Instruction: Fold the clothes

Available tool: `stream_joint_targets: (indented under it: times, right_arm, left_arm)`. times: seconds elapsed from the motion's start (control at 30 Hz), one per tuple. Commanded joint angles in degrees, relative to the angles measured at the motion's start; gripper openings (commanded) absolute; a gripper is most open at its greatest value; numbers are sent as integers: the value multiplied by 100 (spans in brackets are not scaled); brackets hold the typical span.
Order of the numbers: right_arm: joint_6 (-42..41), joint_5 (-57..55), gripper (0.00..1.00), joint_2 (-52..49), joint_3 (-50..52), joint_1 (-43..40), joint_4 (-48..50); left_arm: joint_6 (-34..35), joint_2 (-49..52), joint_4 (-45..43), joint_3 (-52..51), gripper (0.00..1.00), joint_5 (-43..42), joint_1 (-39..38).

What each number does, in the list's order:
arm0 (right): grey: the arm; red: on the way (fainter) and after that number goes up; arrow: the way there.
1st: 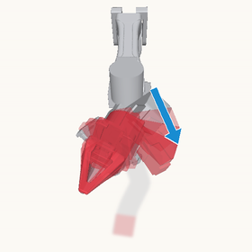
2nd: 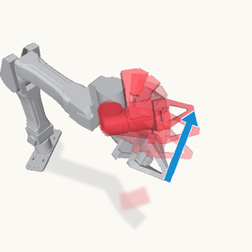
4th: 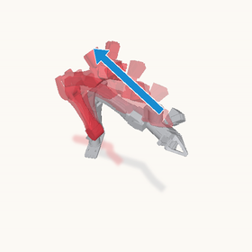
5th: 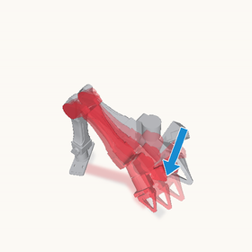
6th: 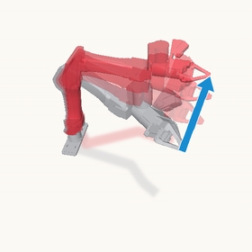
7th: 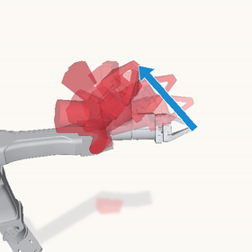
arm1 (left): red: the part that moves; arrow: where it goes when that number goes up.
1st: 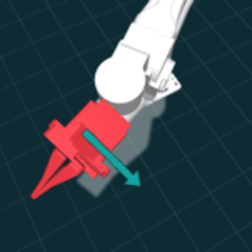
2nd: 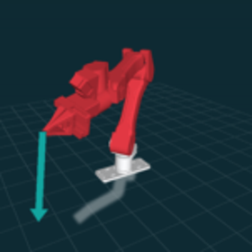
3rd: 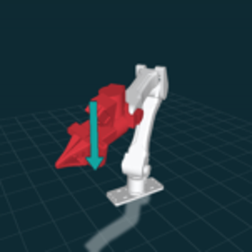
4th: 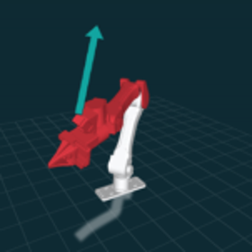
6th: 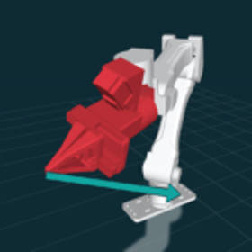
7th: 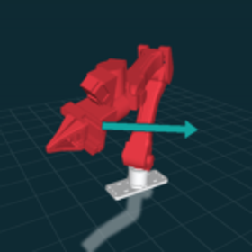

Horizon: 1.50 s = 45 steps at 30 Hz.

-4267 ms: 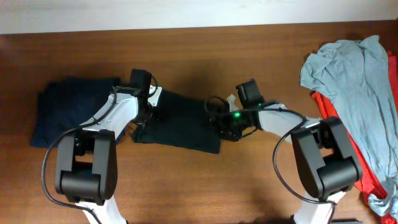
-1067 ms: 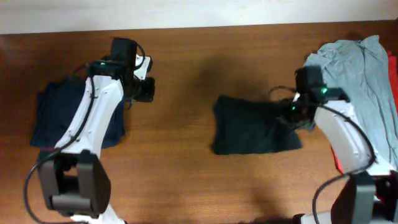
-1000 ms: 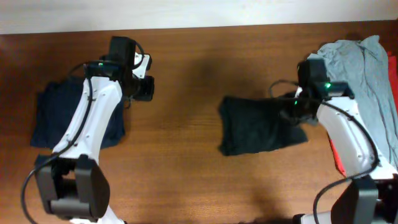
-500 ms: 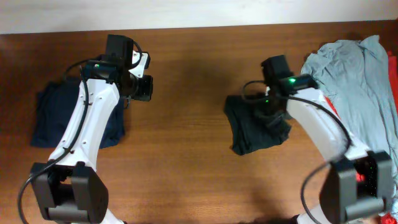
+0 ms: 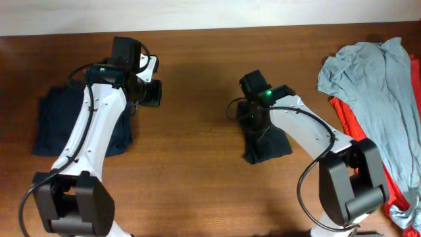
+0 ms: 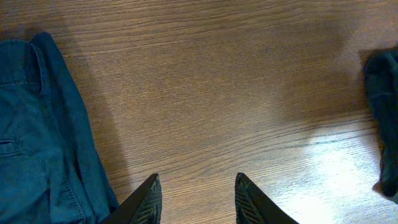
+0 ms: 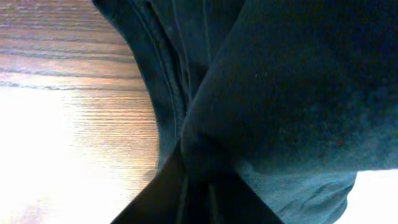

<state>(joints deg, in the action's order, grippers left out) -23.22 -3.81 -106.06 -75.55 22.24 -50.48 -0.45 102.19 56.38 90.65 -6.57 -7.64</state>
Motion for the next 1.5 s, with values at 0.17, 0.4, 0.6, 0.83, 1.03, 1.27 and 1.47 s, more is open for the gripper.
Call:
stream_joint_targets:
  times: [0.17, 0.4, 0.6, 0.83, 1.03, 1.27, 1.47]
  right_arm:
    - [-129, 323, 27, -52, -59, 31, 83]
    - [83, 772, 41, -42, -66, 17, 238]
    - [501, 1008, 38, 234, -70, -109, 299]
    - [192, 1008, 30, 555, -72, -800, -146]
    - [48, 1198, 28, 529, -17, -1606, -1088]
    - [400, 1648, 25, 529, 295, -2070, -1244]
    - [710, 2293, 25, 527, 997, -2124, -365]
  left_arm:
    - [-87, -162, 9, 81, 38, 31, 2]
    - [-87, -162, 9, 81, 38, 35, 4]
    - [-90, -162, 9, 81, 39, 35, 4]
    - [-984, -151, -94, 79, 38, -1427, -144]
    - [-1572, -57, -798, 44, 39, -2732, -807]
    - [-1281, 894, -2083, 42, 38, -2970, -1853]
    - [-791, 1937, -2927, 42, 31, -2968, -2240]
